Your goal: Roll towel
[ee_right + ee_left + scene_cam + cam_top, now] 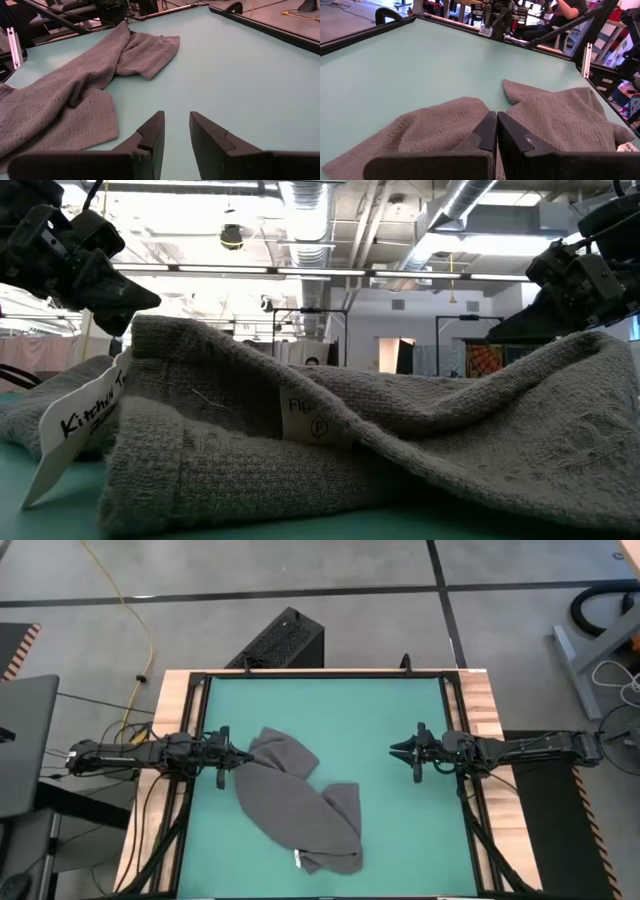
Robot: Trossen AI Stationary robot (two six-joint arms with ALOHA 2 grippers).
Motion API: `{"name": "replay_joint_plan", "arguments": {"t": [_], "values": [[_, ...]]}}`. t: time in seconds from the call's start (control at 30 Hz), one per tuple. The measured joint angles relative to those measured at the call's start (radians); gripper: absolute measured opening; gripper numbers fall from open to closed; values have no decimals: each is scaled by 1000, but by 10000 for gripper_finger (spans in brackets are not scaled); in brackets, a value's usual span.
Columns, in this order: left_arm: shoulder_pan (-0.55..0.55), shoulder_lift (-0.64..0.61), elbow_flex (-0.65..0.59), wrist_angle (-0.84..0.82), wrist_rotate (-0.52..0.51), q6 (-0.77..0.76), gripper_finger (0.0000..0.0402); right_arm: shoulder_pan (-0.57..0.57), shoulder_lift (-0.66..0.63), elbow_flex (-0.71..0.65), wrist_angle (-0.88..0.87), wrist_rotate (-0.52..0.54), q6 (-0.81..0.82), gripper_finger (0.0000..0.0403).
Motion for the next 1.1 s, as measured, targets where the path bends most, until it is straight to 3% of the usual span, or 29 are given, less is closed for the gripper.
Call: {"name": "replay_joint_plan", "arguments": {"t": [0.27, 0.4, 0.57, 0.67, 0.8, 0.97, 1.1], "values": [[0, 2, -2, 58, -79, -13, 0, 0, 0, 0, 0, 0, 0, 119], [0, 3, -2, 162, -120, -26, 0, 0, 0, 0, 0, 0, 0, 119], [0, 61, -2, 365, -37, 12, 0, 0, 0, 0, -1, 0, 0, 119], [-2, 169, -1, 464, 66, 18, 0, -1, 0, 0, 5, 0, -5, 119], [-37, 389, 23, 558, 126, 18, 0, -7, 0, 0, 52, 0, -10, 119], [-120, 690, 187, 557, 233, 112, 0, -12, 0, 0, 139, 1, 98, 119], [-204, 902, 355, 460, 282, 216, 0, -22, 0, 13, 146, 2, 164, 119]]}}
